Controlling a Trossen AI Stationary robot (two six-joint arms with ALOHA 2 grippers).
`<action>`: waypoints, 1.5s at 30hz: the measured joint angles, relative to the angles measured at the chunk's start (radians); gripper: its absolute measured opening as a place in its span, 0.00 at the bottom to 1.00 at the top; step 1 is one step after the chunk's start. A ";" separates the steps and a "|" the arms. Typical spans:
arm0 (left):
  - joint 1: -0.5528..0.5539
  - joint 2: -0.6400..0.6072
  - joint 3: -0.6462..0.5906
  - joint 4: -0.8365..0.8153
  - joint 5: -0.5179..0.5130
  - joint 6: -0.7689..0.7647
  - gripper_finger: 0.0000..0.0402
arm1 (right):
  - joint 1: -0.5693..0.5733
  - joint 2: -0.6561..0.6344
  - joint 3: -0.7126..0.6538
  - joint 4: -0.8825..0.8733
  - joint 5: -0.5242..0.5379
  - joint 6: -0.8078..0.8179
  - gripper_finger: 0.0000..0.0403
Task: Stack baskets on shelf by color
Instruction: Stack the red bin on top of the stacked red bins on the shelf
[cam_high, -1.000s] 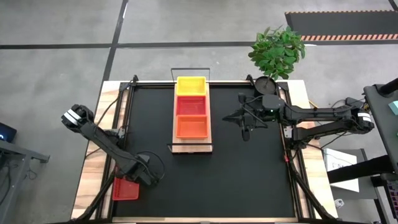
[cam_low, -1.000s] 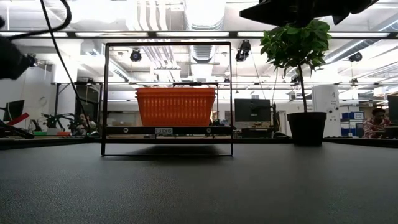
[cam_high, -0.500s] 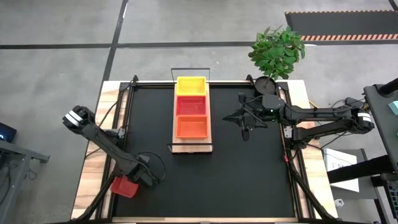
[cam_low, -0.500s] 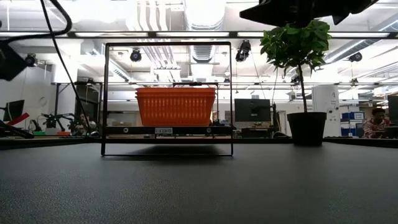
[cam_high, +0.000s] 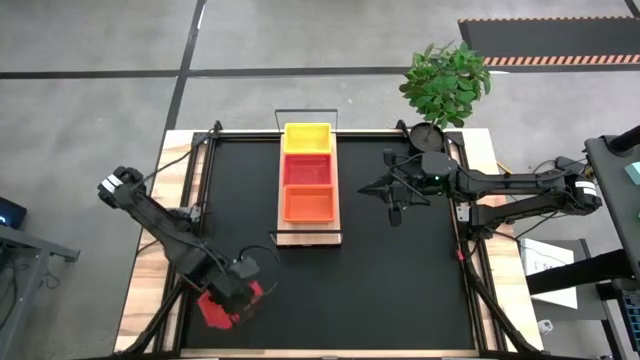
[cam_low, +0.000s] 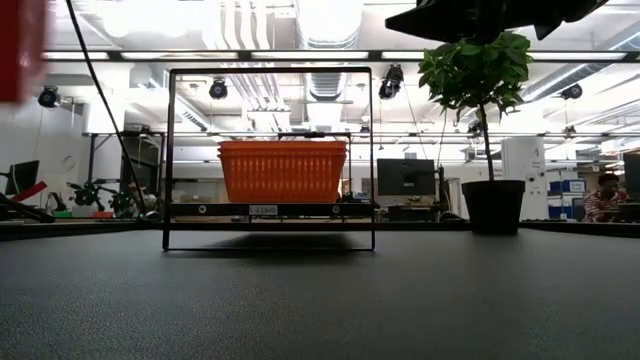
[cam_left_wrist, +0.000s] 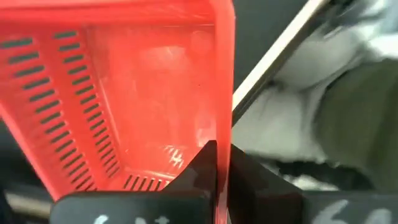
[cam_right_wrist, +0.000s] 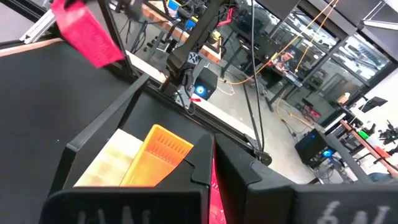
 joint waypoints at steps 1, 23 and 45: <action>0.000 -0.005 0.040 -0.016 -0.045 0.016 0.00 | 0.000 0.000 0.000 0.000 0.000 0.000 0.02; 0.337 -0.052 0.439 -0.016 -0.610 1.211 0.00 | 0.000 -0.008 0.000 -0.084 0.004 -0.034 0.02; 0.878 0.352 0.392 -0.133 -0.425 1.669 0.00 | 0.000 -0.169 -0.006 -0.397 0.051 0.074 0.02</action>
